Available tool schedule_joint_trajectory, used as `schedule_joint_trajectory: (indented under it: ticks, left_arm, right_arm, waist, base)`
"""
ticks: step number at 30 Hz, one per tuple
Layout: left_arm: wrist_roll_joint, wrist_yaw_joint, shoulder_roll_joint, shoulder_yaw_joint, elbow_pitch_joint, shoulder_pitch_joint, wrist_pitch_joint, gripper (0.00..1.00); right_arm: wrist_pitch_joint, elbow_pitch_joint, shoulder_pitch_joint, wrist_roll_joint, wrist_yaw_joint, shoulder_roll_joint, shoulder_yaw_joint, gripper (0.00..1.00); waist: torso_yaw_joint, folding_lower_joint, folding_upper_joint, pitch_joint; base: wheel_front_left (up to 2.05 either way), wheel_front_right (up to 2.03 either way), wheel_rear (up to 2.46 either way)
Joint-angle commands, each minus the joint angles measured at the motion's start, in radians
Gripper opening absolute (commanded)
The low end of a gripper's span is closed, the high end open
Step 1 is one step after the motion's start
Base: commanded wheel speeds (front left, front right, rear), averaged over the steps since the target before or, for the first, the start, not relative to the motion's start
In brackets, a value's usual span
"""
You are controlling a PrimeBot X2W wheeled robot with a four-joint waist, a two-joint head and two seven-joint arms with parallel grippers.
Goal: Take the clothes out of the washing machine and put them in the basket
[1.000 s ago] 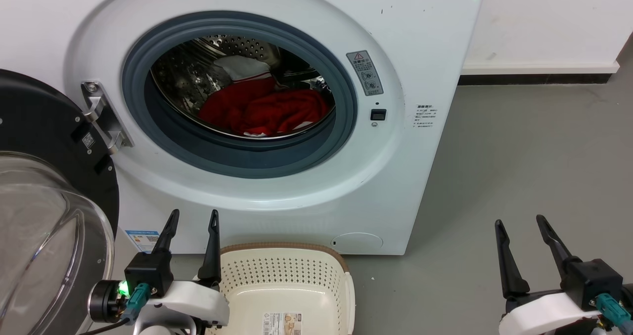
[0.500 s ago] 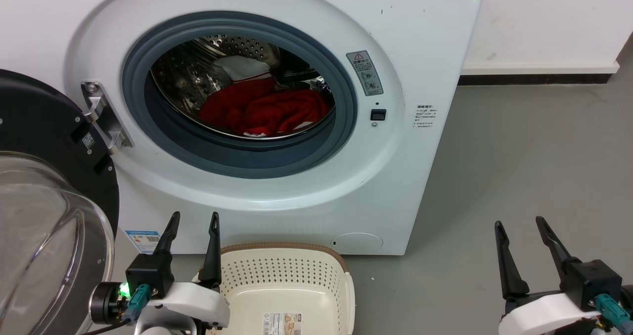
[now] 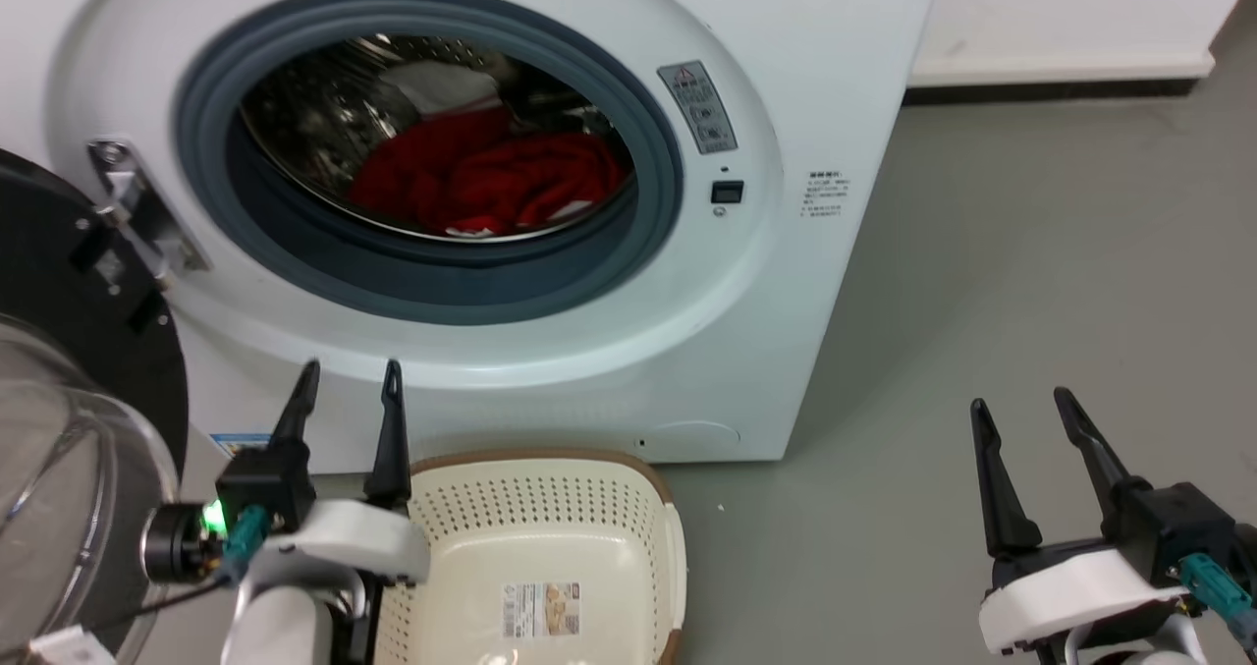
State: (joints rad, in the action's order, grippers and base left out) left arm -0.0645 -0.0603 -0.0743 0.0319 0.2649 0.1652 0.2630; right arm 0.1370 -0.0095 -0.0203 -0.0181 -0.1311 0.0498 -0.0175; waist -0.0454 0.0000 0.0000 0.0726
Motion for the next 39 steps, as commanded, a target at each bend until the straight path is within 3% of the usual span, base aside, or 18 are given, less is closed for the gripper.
schedule_joint_trajectory:
  ticks: [1,7,20,29,39]
  left_arm:
    - [-0.002,0.003,-0.008,0.005,0.010,0.039,0.003,1.00]
    - [-0.014,-0.006,-0.051,0.018,0.098,0.213,-0.019,1.00]
    - [-0.036,-0.035,-0.223,0.047,0.256,0.598,-0.176,1.00]
    - [-0.024,-0.055,-0.361,0.022,0.322,0.814,-0.348,1.00]
    - [-0.001,-0.068,-0.507,-0.041,0.364,1.016,-0.551,1.00]
  right_arm:
    - [0.007,-0.003,0.020,-0.005,0.001,0.001,0.001,1.00]
    - [0.027,0.008,0.078,-0.019,0.001,0.001,0.015,1.00]
    - [0.101,0.073,0.206,-0.093,0.001,0.000,0.062,1.00]
    - [0.128,0.138,0.277,-0.167,0.001,0.000,0.113,1.00]
    - [0.128,0.123,0.321,-0.233,0.001,0.000,0.156,1.00]
  waist:
    - [-0.033,0.0000,0.0000,0.051]
    - [-0.088,0.0000,0.0000,0.157]
    - [-0.239,0.0000,0.0000,0.382]
    - [-0.327,0.0000,0.0000,0.500]
    - [-0.398,0.0000,0.0000,0.596]
  base:
    - [0.00,0.00,0.00]
    - [0.00,0.00,0.00]
    - [0.00,0.00,0.00]
    - [0.00,0.00,0.00]
    - [0.00,0.00,0.00]
